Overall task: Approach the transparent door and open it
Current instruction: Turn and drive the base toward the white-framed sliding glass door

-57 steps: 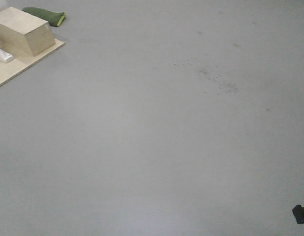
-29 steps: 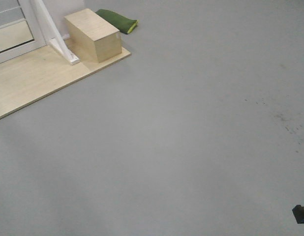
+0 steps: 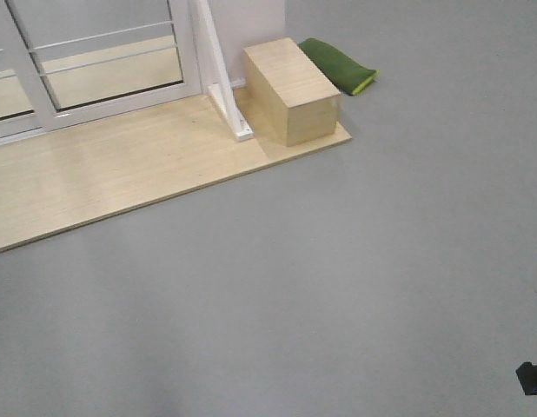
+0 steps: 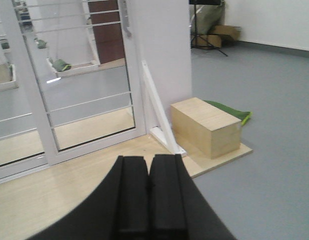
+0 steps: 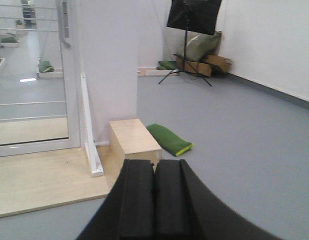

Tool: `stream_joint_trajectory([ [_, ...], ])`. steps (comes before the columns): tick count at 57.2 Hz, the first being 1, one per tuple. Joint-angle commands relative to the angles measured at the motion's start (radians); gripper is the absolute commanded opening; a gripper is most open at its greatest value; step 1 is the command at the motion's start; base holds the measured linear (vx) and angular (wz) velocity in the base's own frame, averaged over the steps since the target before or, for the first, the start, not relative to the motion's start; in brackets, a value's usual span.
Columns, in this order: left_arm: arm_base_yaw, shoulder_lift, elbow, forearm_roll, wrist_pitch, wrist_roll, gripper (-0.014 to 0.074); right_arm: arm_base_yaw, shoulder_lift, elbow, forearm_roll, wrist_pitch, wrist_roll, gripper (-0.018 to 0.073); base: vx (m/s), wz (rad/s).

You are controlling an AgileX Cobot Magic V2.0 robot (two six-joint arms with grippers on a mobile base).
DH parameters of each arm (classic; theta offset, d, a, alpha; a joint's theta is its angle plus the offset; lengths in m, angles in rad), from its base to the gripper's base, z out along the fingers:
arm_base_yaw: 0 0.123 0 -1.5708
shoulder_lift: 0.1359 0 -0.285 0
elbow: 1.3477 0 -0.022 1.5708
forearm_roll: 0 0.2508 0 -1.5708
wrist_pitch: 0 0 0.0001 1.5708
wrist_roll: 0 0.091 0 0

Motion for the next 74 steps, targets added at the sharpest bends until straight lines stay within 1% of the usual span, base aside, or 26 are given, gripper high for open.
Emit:
stream_joint_trajectory([
  [1,-0.005,-0.015,0.015,-0.012,-0.086,-0.007,-0.0003,-0.006,-0.016,0.004,0.002,-0.08,-0.001,-0.0001,0.59,0.55],
  [15,-0.005,-0.015,0.015,-0.012,-0.086,-0.007,-0.0003,-0.006,-0.016,0.004,0.002,-0.08,-0.001,-0.0001,0.58,0.42],
  [49,-0.005,-0.015,0.015,-0.012,-0.086,-0.007,-0.0003,-0.006,-0.016,0.004,0.002,-0.08,-0.001,-0.0001,0.58,0.14],
  [74,-0.005,-0.015,0.015,-0.012,-0.086,-0.007,-0.0003,-0.006,-0.016,0.004,0.002,-0.08,-0.001,-0.0001,0.59,0.33],
])
